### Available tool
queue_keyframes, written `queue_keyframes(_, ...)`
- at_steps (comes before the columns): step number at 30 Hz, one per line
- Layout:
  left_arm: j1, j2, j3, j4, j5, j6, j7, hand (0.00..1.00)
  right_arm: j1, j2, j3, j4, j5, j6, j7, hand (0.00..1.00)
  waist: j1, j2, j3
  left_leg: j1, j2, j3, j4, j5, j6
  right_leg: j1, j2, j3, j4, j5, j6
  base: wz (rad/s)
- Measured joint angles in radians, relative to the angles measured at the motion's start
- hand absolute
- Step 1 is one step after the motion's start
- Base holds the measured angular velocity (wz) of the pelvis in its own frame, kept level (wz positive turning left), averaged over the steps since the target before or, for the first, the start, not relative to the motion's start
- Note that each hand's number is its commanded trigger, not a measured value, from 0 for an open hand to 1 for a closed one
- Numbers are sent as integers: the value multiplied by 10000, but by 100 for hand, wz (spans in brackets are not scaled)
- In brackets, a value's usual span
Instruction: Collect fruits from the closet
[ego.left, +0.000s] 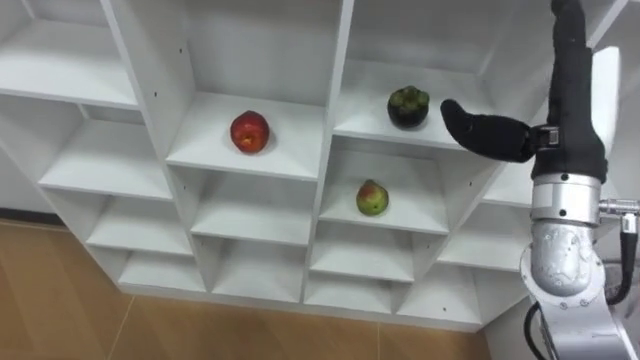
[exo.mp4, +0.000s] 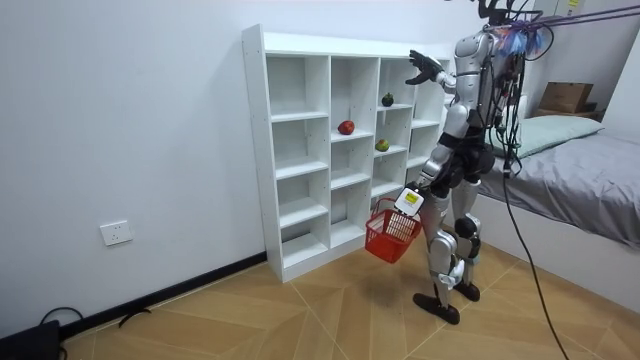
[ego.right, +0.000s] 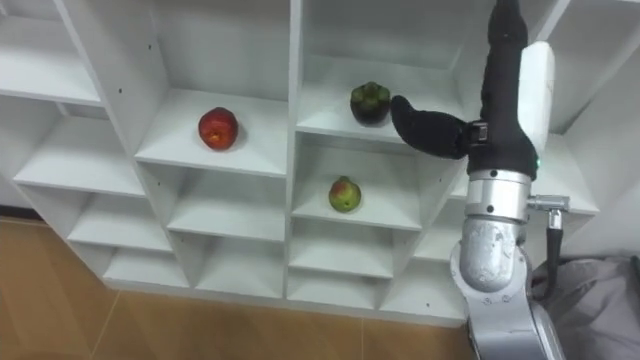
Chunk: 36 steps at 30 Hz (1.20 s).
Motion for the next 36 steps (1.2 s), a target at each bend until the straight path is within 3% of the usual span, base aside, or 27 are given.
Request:
queue_keyframes(12, 13, 3, 31, -9, 213, 21, -20, 100, -206, -12, -5, 386, 418, -44, 377, 0, -22, 44, 30, -39, -8, -48, 81, 1, 2, 37, -50, -247, 4, 0, 0, 1)
queue_keyframes(17, 39, 69, 48, 0, 609, 245, -77, 100, -240, -13, -23, 1060, 1203, -70, 529, 0, -27, -2, 2, 2, -35, -220, 131, 0, 5, 194, -83, -406, 14, 1, 0, 7)
queue_keyframes(22, 120, 67, 48, -3, 608, 250, -45, 100, -258, -10, -54, 2022, 2136, 168, 829, 0, 17, -54, -8, -77, -45, -301, 170, 10, 17, 197, -96, -491, 14, 2, 0, 5)
queue_keyframes(36, 221, 55, 42, -10, 609, 249, 206, 100, -804, -10, -118, 3442, 3439, 157, 863, 0, 3, -10, 42, -194, -51, -485, 253, 11, 18, 191, -103, -651, -8, 2, 0, 4)
